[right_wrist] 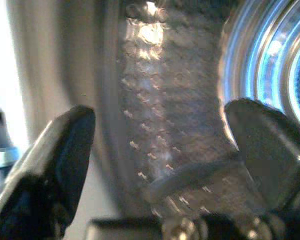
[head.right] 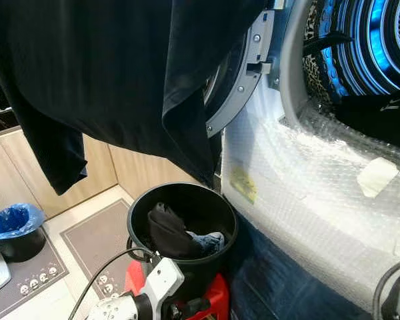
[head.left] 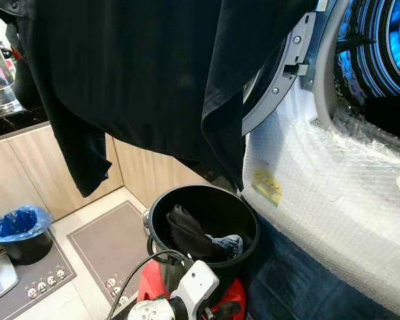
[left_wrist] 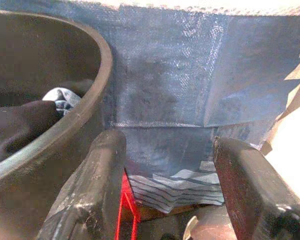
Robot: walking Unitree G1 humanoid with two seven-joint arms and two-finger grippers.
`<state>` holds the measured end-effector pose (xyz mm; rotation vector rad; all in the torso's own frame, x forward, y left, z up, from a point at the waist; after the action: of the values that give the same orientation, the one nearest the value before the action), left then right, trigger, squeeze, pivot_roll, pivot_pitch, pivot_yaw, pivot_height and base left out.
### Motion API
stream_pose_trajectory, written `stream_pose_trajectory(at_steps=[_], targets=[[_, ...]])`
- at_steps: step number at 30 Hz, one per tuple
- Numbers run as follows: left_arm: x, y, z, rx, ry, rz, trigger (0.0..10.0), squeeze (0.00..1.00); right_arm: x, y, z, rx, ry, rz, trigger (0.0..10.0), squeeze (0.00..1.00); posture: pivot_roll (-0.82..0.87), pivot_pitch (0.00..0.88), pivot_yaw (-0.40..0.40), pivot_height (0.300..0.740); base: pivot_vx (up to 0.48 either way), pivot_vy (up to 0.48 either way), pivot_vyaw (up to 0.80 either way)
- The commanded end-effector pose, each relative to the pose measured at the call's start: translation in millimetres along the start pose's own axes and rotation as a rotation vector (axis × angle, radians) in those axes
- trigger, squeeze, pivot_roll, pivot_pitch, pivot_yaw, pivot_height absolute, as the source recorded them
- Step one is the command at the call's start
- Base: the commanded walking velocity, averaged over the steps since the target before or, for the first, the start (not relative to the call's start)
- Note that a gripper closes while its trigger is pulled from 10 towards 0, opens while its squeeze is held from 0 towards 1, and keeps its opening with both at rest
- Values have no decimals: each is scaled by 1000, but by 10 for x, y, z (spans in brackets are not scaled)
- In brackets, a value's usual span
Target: Clothes washing
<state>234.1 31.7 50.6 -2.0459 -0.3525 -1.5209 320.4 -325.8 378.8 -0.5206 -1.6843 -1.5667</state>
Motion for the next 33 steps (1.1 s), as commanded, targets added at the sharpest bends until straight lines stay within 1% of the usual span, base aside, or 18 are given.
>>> stream_pose_trajectory(at_steps=[1, 2, 4, 8, 10, 11, 12, 14, 15, 16, 18, 21, 22, 24, 26, 27, 28, 33], targets=[[23, -14, 61, 11, 22, -7, 10000, 0, 56, -63, 141, 75, 60, -50, 10000, 0, -90, 0, -16, 740, 0, 0, 0], [23, -14, 61, 11, 22, -7, 10000, 0, 56, -63, 141, 75, 60, -50, 10000, 0, -90, 0, -16, 740, 0, 0, 0], [59, -13, 93, 17, 39, -26, 10000, 0, 13, -215, 355, 167, 117, -75, 10000, 0, -91, 0, -12, 740, 0, 0, 0], [83, -12, 118, 31, 58, -41, 10000, 0, 33, -350, 609, 286, 219, -108, 10000, 0, -93, 0, -9, 740, 0, 0, 0], [86, -6, 131, 43, 75, -44, 10000, 0, 19, -400, 700, 327, 261, -109, 10000, 0, -96, 0, -10, 740, 0, 0, 0], [86, -6, 131, 43, 75, -44, 10000, 0, 19, -400, 700, 327, 261, -109, 10000, 0, -96, 0, -10, 740, 0, 0, 0], [86, 1, 132, 40, 79, -47, 10000, 0, -13, -477, 805, 384, 275, -91, 10000, 0, -96, 0, -10, 740, 0, 0, 0], [89, 9, 133, 40, 80, -52, 10000, 0, -69, -563, 913, 441, 282, -52, 10000, 0, -97, 0, -9, 740, 0, 0, 0], [93, 17, 136, 43, 80, -57, 10000, 0, -157, -666, 1021, 501, 285, 11, 10000, 0, -97, 0, -10, 740, 0, 0, 0], [93, 17, 136, 43, 80, -57, 10000, 0, -157, -666, 1021, 501, 285, 11, 10000, 0, -97, 0, -10, 740, 0, 0, 0], [97, 32, 169, 71, 104, -61, 10000, 0, -286, -822, 1146, 567, 312, 94, 10000, 0, -97, 0, -11, 740, 0, 0, 0], [99, 38, 181, 81, 122, -61, 10000, 0, -345, -880, 1193, 584, 321, 129, 10000, 0, -97, 0, -11, 740, 0, 0, 0], [112, 34, 192, 90, 141, -73, 10000, 0, -431, -988, 1284, 626, 333, 191, 10000, 0, -94, 0, -8, 740, 0, 0, 0], [117, 31, 199, 97, 149, -77, 10000, 0, -460, -1039, 1325, 645, 336, 215, 10000, 0, -94, 0, -8, 740, 0, 0, 0], [119, 26, 209, 103, 148, -81, 10000, 0, -554, -1167, 1402, 687, 343, 289, 10000, 0, -92, 0, -7, 740, 0, 0, 0], [101, 25, 210, 102, 135, -75, 10000, 0, -634, -1285, 1464, 717, 378, 347, 10000, 0, -91, 0, -6, 740, 0, 0, 0], [88, 24, 207, 100, 126, -69, 10000, 0, -676, -1340, 1497, 730, 391, 375, 10000, 0, -92, 0, -5, 740, 0, 0, 0], [83, 23, 227, 113, 115, -74, 10000, 0, -817, -1454, 1542, 741, 403, 446, 10000, 0, -93, 0, -4, 740, 0, 0, 0]])
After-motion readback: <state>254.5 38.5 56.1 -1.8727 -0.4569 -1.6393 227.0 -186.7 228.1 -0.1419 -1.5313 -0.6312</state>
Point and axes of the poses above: a point about 5 cm out from each wrist's last joint towards the gripper, its own y axis pointing out of the wrist towards the gripper, its own x axis along the axis of the wrist's last joint, z = x × y, the point moved 3 cm from there along y, pointing out of the wrist towards the gripper, and after that the axes turned 9 degrees about -y, right-handed, at the moved point
